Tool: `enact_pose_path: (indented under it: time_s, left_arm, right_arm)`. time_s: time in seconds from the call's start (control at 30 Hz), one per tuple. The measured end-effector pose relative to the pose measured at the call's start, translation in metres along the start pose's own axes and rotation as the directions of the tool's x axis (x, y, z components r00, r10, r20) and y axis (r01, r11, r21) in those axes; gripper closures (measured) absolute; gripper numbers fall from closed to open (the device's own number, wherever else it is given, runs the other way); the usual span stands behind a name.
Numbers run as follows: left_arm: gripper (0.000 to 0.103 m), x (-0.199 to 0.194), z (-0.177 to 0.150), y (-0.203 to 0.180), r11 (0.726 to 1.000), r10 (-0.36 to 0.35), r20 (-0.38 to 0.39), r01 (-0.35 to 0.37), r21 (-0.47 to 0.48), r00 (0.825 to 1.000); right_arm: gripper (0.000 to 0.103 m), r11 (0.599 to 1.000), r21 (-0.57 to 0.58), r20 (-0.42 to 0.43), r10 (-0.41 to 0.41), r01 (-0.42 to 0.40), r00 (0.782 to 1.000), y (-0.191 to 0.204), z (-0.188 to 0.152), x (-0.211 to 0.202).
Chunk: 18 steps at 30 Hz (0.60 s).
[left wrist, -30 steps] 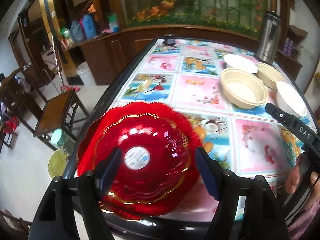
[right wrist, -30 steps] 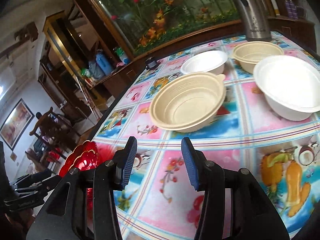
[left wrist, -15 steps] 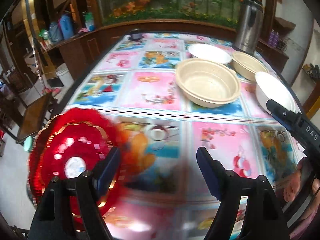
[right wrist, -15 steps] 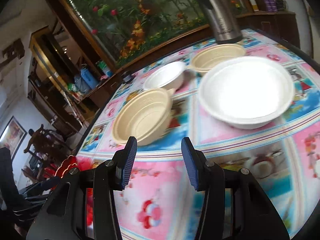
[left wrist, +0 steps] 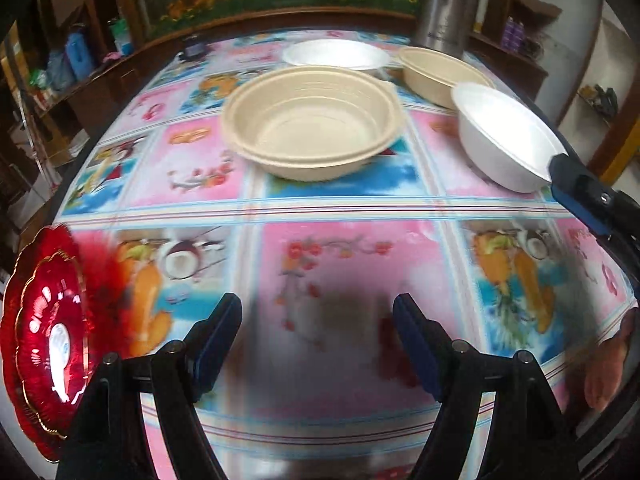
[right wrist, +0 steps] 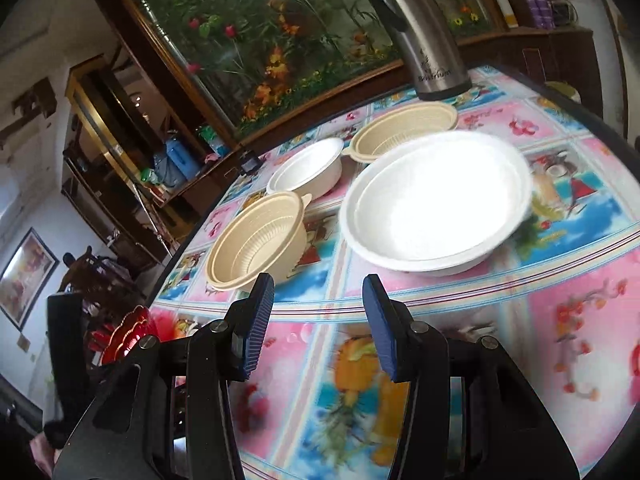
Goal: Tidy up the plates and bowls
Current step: 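Carry the stacked red plates with the left gripper to the table edge and release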
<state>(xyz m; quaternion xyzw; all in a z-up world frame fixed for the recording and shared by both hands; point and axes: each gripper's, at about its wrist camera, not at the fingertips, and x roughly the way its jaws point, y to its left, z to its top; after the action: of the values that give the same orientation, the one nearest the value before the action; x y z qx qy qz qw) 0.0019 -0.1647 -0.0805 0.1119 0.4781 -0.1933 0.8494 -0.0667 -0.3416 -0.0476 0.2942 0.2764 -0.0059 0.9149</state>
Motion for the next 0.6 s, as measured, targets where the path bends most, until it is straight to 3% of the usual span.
enact_pose_path:
  time_s: [0.17,0.27,0.33,0.4,0.47,0.6]
  left_arm:
    - [0.025,0.004,0.013,-0.019,0.998,-0.055,-0.035,0.056,0.016,0.998]
    - [0.025,-0.004,0.016,-0.016,0.999,-0.046,-0.013,0.046,-0.001,0.999]
    - [0.025,-0.009,0.015,-0.007,1.0,-0.015,0.001,0.015,-0.018,1.0]
    - [0.025,-0.012,0.015,0.009,0.998,0.019,0.006,-0.019,-0.055,1.0]
    - [0.025,-0.015,0.018,0.028,0.994,0.038,0.012,-0.037,-0.104,0.999]
    - [0.025,-0.023,0.029,0.058,0.981,0.096,0.029,-0.09,-0.173,0.995]
  right_arm:
    - [0.057,1.0,-0.019,0.075,-0.01,0.011,0.997,-0.024,0.003,-0.035]
    - [0.057,1.0,0.029,0.095,0.001,-0.004,0.995,-0.042,0.006,-0.047]
    - [0.054,0.996,0.07,0.073,0.056,-0.061,0.996,-0.048,0.007,-0.044]
    - [0.044,0.992,0.077,0.05,0.092,-0.095,0.995,-0.043,0.01,-0.036]
    - [0.043,0.983,0.106,0.0,0.148,-0.147,0.989,-0.032,0.018,-0.018]
    - [0.043,0.945,0.23,-0.103,0.261,-0.232,0.96,-0.001,0.044,0.039]
